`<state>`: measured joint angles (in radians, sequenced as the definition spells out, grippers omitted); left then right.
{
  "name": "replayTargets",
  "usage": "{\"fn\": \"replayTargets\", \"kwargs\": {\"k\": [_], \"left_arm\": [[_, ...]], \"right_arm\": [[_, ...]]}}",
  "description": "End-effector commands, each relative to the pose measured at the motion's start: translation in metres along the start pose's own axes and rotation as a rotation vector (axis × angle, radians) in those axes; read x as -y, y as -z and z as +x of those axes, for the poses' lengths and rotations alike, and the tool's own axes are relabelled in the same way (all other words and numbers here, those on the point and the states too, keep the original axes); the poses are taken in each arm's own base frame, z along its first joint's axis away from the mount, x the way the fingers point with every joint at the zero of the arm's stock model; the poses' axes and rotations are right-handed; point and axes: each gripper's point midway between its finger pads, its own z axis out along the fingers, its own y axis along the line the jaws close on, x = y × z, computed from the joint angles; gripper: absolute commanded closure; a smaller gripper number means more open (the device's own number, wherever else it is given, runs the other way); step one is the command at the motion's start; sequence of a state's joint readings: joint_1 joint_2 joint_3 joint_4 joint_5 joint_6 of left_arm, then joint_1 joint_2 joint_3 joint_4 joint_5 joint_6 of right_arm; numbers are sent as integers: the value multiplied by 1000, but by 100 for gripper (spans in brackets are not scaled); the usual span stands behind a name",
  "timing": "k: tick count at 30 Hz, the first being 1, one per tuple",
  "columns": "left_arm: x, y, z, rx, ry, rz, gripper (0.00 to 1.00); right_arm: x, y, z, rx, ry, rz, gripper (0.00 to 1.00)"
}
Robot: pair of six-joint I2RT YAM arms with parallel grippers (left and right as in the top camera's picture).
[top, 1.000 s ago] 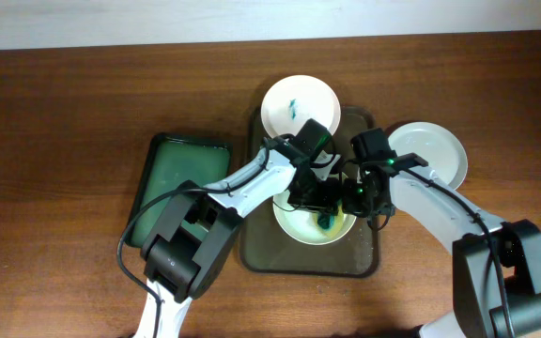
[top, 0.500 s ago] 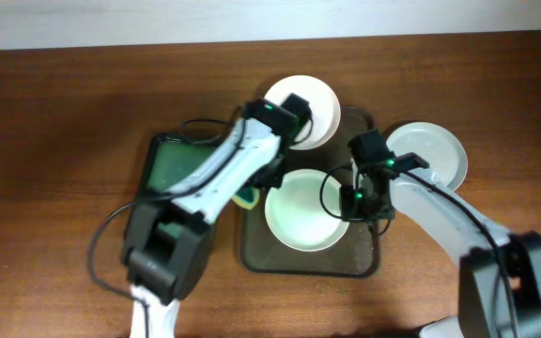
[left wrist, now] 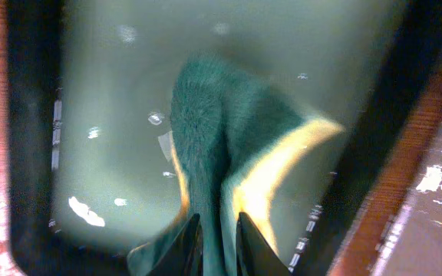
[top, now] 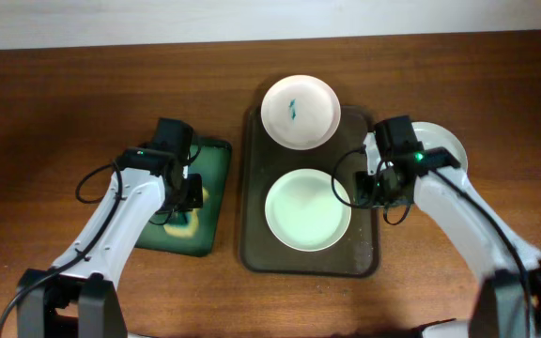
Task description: Clean dirty plates on tray and stack at the side
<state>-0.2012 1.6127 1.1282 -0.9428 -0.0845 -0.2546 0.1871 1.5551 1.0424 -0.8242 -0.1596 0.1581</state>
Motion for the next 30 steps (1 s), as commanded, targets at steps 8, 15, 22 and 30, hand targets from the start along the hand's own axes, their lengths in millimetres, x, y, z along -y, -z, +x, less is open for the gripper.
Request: {"fn": "replayTargets", "kwargs": {"k": [8,15,22,30], "left_arm": [[17,139,-21,311,-15,222,0],[16,138,-15,286,-15,216,0],[16,138,-15,286,-15,216,0],[16,138,-15,286,-15,216,0]], "right_arm": [[3,-42,8,-119,18,-48,96],[-38,91,-18,468,277,578,96],[-77,143,-11,737,469,853,96],[-78,142,-11,737,467,844,96]]}}
